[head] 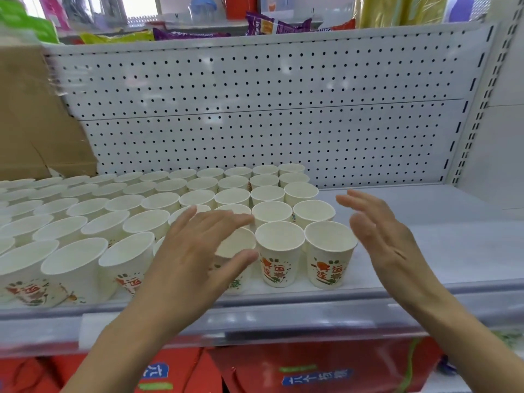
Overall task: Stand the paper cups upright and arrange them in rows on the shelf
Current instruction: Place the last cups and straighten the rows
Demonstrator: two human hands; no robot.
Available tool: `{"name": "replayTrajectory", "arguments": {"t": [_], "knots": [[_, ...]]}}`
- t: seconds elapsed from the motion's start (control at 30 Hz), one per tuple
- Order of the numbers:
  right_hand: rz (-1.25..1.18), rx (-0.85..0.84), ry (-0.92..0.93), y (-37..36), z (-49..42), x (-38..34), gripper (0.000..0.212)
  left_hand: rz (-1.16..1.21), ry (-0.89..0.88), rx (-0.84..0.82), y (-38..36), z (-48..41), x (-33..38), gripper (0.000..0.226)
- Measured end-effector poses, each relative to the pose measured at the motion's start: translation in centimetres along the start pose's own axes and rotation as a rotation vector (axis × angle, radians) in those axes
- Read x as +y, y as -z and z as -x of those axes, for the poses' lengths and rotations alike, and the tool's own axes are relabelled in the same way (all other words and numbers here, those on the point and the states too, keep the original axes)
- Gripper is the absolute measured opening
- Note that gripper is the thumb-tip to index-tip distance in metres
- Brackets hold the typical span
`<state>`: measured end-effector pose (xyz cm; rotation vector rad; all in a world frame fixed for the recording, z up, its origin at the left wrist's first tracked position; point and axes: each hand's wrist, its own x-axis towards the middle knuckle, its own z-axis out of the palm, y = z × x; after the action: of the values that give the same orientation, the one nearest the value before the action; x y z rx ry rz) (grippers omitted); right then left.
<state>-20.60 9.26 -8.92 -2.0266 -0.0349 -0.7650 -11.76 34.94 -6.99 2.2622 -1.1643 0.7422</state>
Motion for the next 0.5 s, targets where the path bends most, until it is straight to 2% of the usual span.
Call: {"name": "replayTrajectory", "arguments": {"t": [0.1, 0.23, 0.37, 0.5], "knots": [[0.181, -0.037, 0.169, 0.0, 0.8, 0.3, 0.038, 0.007, 0.019, -0.051, 0.7, 0.9, -1.1, 0.045], [0.284, -0.020, 0.291, -1.0, 0.8, 0.8, 0.022, -0.006, 0.010, -0.099, 0.4, 1.2, -1.8, 0.038], [0.342, -0.037, 0.329, -1.3, 0.6, 1.0, 0.008, -0.031, -0.015, -0.102, 0.1, 1.2, -2.3, 0.031], [0.371, -0.082, 0.328, -0.7, 0.5, 0.5, 0.007, -0.052, -0.026, -0.102, 0.4, 1.2, -2.4, 0.032]]}}
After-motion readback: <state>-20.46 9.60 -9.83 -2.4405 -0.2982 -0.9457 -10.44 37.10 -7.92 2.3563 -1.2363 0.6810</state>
